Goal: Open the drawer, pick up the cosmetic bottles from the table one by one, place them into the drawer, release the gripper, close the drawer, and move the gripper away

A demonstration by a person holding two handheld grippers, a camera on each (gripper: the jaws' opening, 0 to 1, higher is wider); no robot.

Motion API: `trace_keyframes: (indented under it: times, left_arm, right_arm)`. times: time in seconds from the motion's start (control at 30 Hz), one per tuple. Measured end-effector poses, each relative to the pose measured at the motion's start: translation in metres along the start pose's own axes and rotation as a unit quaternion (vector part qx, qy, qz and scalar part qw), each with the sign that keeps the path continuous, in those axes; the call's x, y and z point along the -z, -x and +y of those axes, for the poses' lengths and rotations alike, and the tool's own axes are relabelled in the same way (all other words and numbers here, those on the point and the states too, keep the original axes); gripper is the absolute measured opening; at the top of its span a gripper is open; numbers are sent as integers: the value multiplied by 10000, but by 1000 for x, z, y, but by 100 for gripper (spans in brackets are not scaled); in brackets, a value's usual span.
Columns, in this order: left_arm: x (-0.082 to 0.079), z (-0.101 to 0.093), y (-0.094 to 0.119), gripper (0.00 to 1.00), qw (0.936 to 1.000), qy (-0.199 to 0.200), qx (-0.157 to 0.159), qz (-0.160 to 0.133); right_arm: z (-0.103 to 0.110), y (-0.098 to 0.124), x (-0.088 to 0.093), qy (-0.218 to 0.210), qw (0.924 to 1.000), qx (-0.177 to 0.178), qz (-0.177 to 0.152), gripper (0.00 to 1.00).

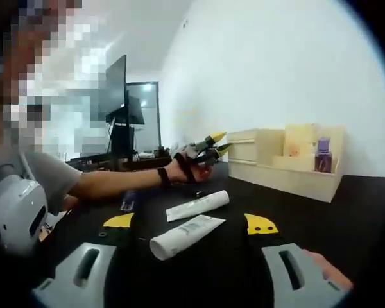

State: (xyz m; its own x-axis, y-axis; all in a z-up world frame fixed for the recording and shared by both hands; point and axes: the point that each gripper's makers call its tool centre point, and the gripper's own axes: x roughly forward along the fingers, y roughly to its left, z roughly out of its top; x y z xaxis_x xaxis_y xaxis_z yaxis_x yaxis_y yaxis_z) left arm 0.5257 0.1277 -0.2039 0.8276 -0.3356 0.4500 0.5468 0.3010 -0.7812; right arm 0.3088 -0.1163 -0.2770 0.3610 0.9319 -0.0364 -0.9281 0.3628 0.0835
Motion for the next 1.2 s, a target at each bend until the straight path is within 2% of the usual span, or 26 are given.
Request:
trace_keyframes:
  times: [0.27,0.37,0.57,1.13,1.2]
  left_arm:
    - [-4,7,-1,19,9999,134,-97,-30]
    - [-5,11,0,13,9998,115,-144,-43]
    - [3,11,4,8,9997,157,-191,-40]
    - [8,10,14,8,9991,287,-314,-8]
    - [10,9,16,4,9989,308,-357,30]
  right_arm:
    - [1,0,1,55,10000,-6,21,60]
    - [1,0,1,79,10000,-9,31,60]
    - [0,0,2,93,9999,-10,45,59]
    - [-2,0,1,122,9999,0,44,59]
    - [-3,0,1,77,10000,0,29,59]
